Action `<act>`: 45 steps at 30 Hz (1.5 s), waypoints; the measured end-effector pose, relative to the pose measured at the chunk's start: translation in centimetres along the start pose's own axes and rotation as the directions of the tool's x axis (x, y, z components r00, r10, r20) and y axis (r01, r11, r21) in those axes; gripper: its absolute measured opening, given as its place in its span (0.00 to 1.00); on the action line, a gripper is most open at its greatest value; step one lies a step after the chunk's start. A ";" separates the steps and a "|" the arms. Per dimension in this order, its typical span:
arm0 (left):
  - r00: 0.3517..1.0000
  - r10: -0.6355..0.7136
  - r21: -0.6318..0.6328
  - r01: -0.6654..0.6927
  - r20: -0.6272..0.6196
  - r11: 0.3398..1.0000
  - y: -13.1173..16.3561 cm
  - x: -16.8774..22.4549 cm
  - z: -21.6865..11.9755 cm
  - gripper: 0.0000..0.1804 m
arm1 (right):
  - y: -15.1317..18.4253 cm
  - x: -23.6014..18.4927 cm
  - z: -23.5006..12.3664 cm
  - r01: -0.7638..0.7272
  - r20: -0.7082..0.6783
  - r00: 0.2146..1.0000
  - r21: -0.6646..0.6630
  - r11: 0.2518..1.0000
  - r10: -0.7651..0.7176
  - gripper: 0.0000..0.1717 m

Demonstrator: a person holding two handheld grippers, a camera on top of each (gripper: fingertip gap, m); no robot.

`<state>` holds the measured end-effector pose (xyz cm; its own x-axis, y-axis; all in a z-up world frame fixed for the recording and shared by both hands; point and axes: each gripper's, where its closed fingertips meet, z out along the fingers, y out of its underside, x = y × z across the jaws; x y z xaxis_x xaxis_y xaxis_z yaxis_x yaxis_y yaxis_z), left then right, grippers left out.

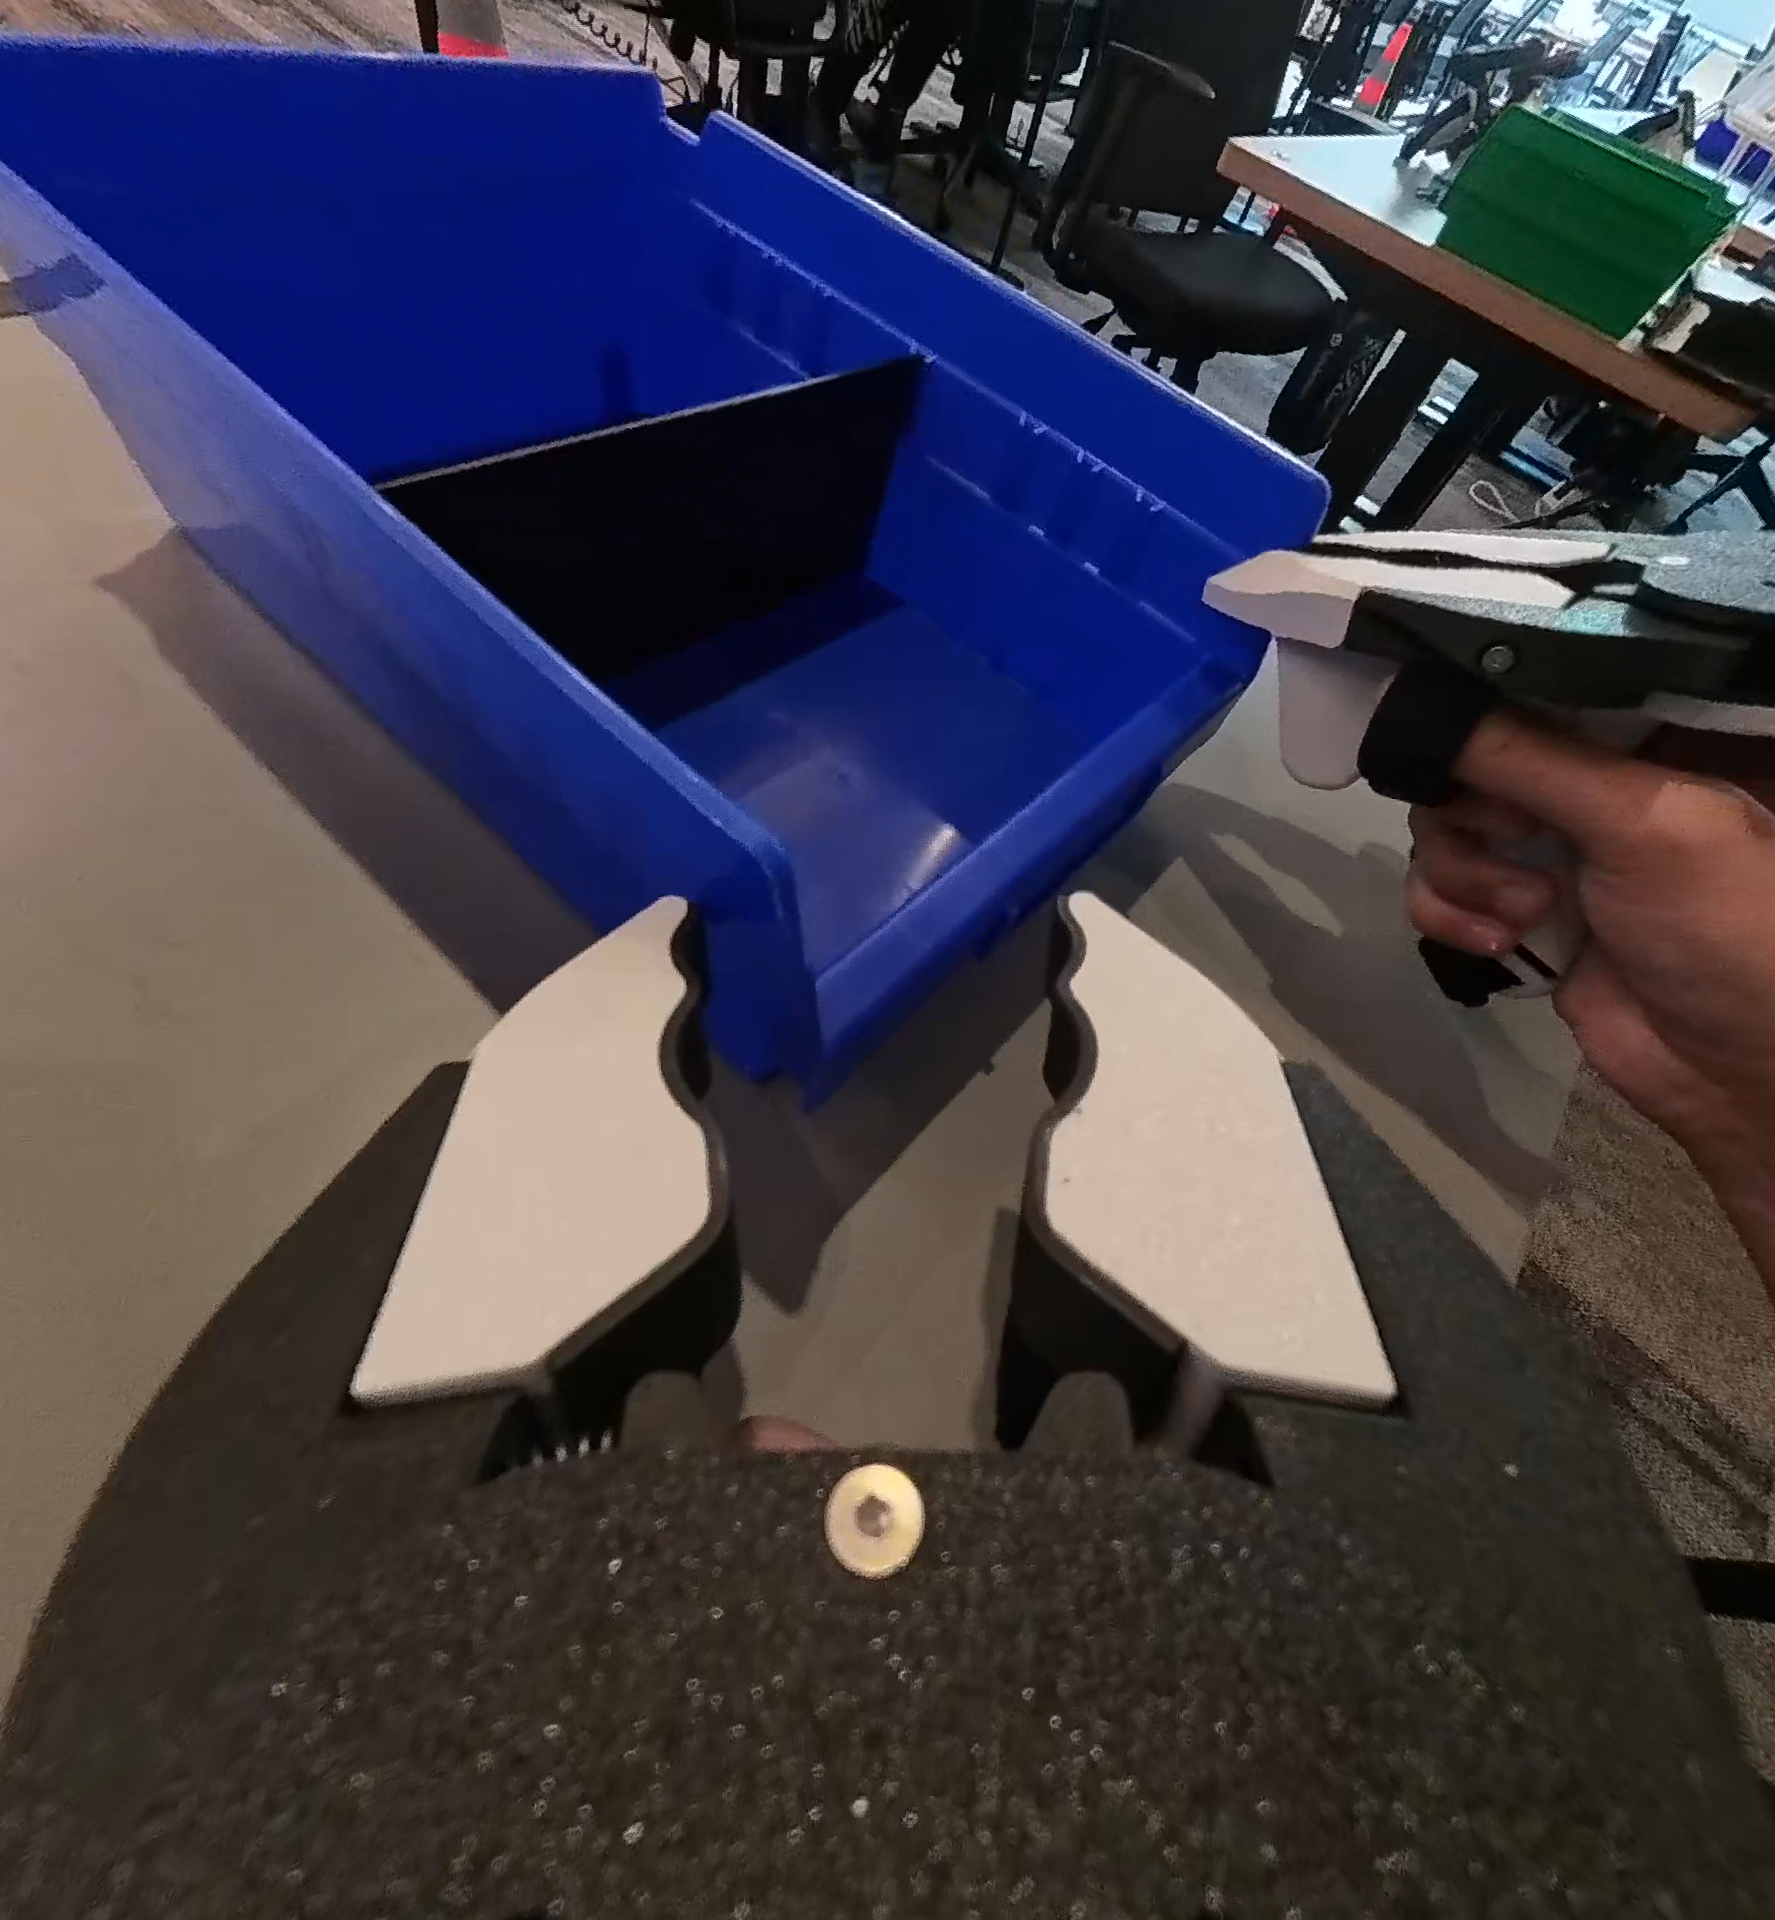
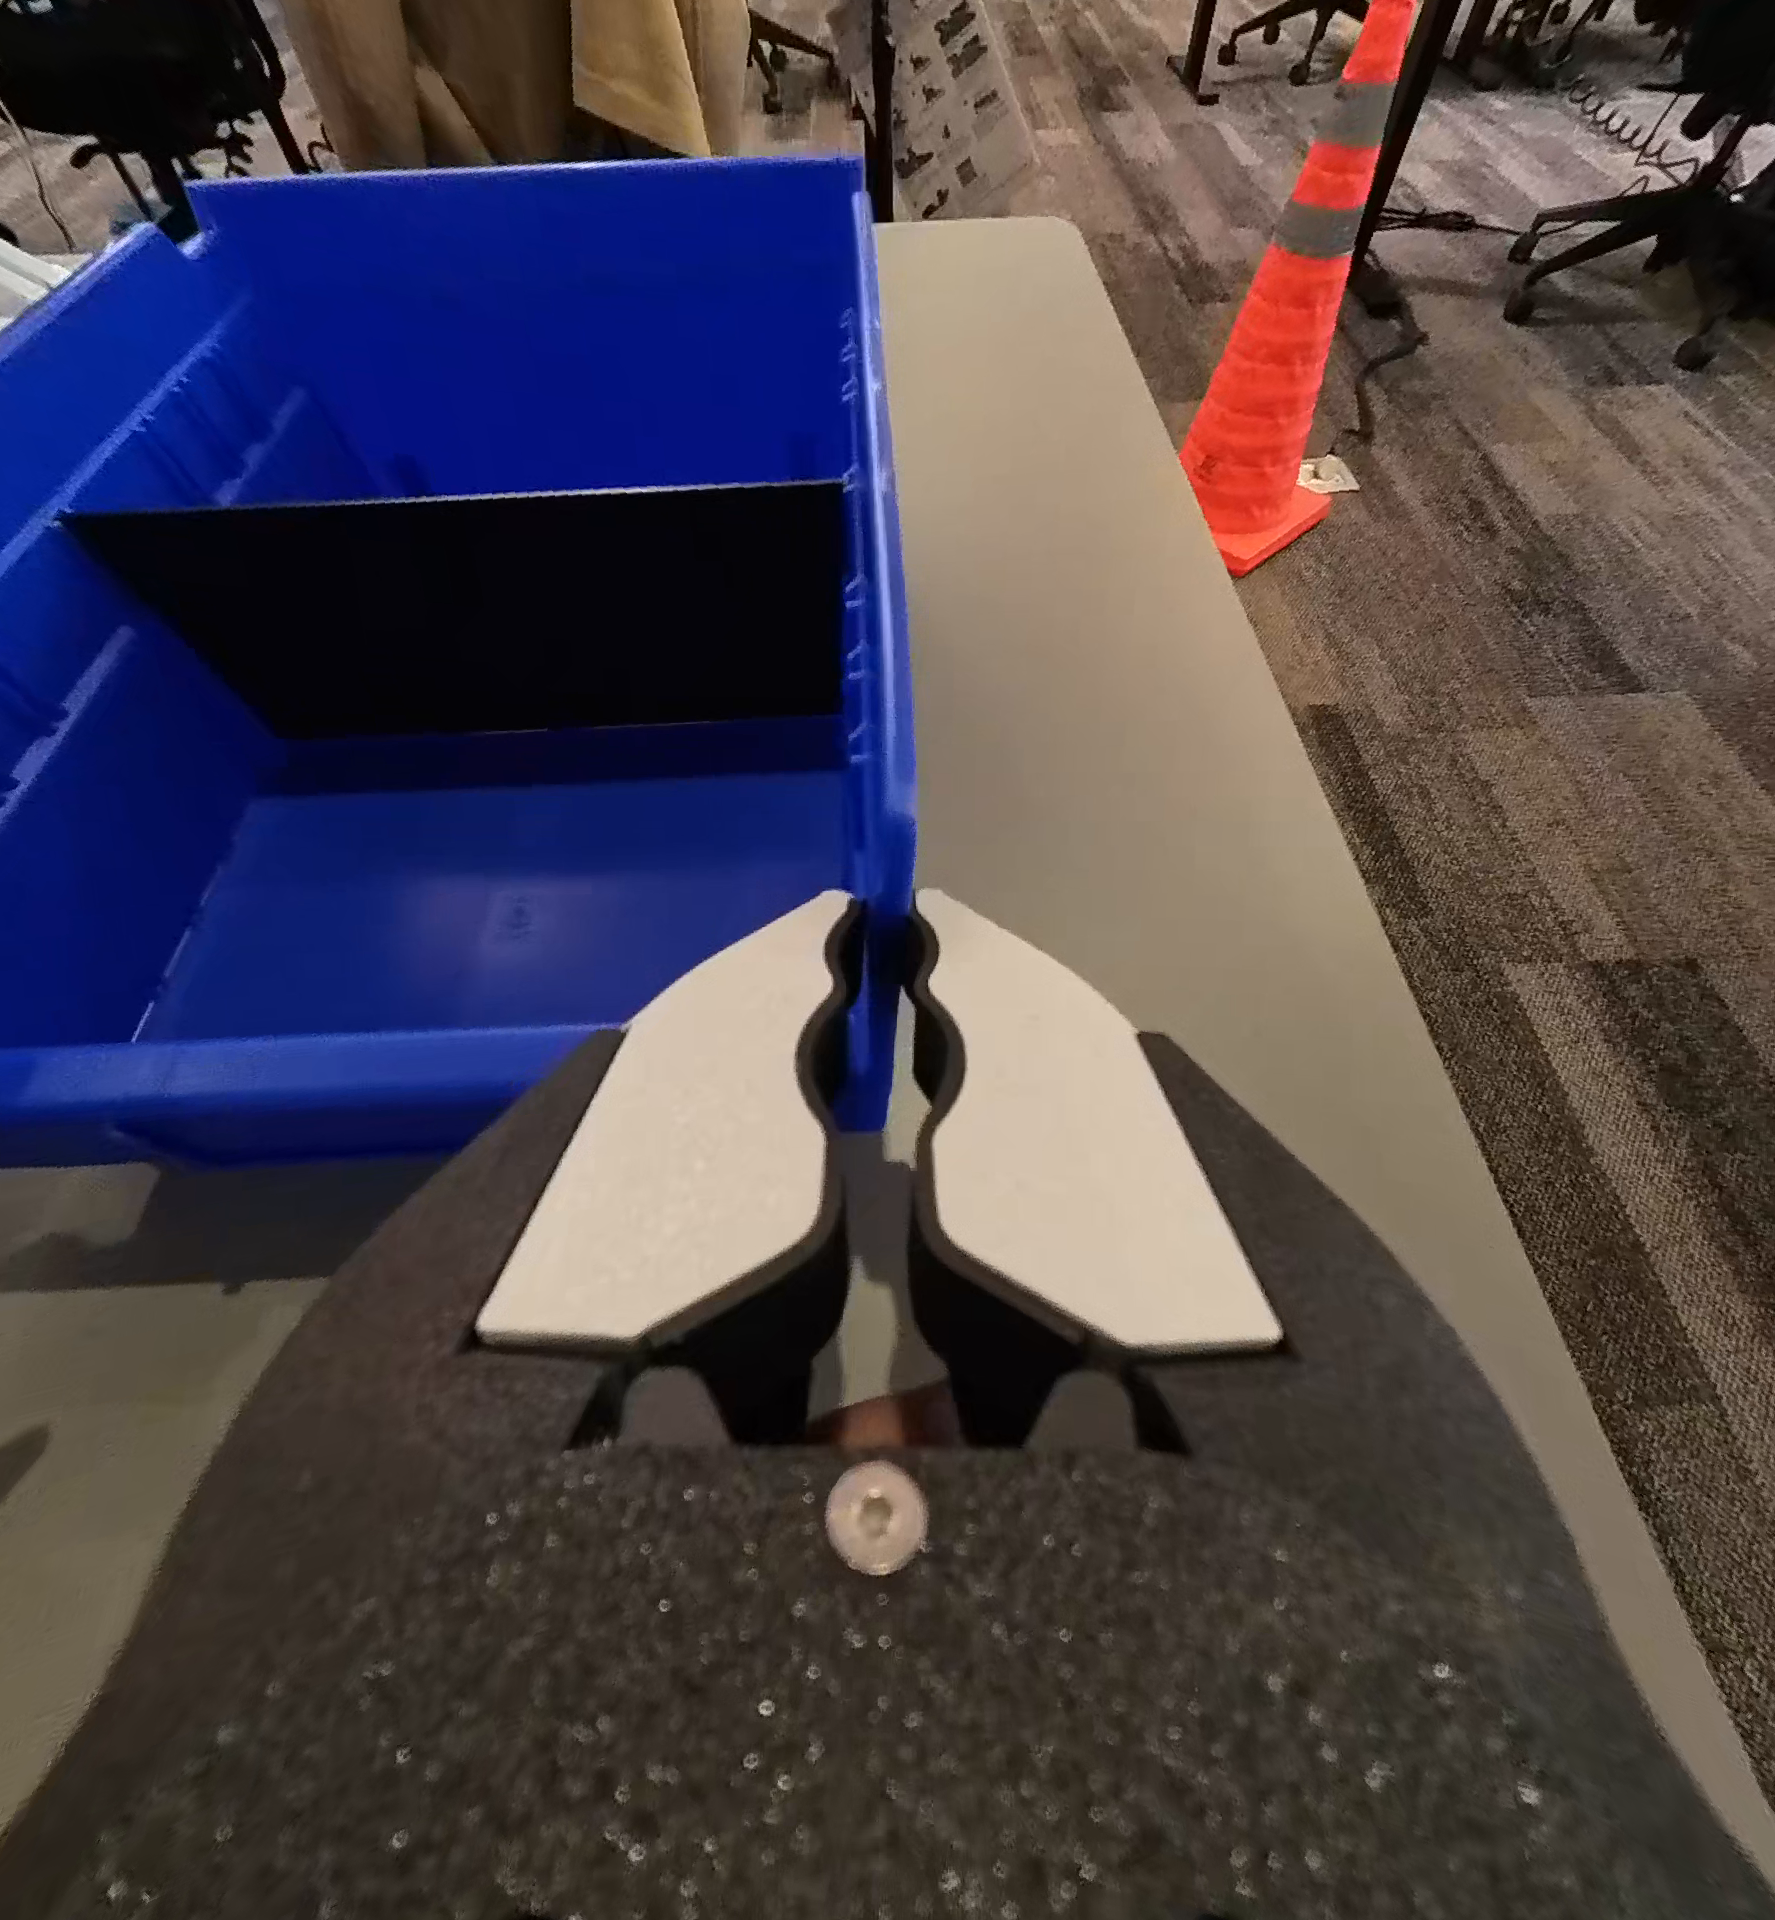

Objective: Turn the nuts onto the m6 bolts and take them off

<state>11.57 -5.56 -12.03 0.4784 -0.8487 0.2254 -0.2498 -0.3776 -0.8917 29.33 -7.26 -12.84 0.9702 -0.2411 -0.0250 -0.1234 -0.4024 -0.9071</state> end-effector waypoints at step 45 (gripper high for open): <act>0.547 -0.324 0.262 0.192 0.772 0.946 10.3 -45.2 -49.7 0.04 | 2.9 -32.9 -6.6 0.089 0.438 0.895 0.008 0.996 -0.084 0.14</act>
<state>-54.48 10.48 -11.87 0.9924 -0.0558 0.1094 0.0758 -0.4231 -0.9029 -4.31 -6.29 -11.88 0.9702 0.2044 -0.1305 -0.0347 -0.4154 -0.9090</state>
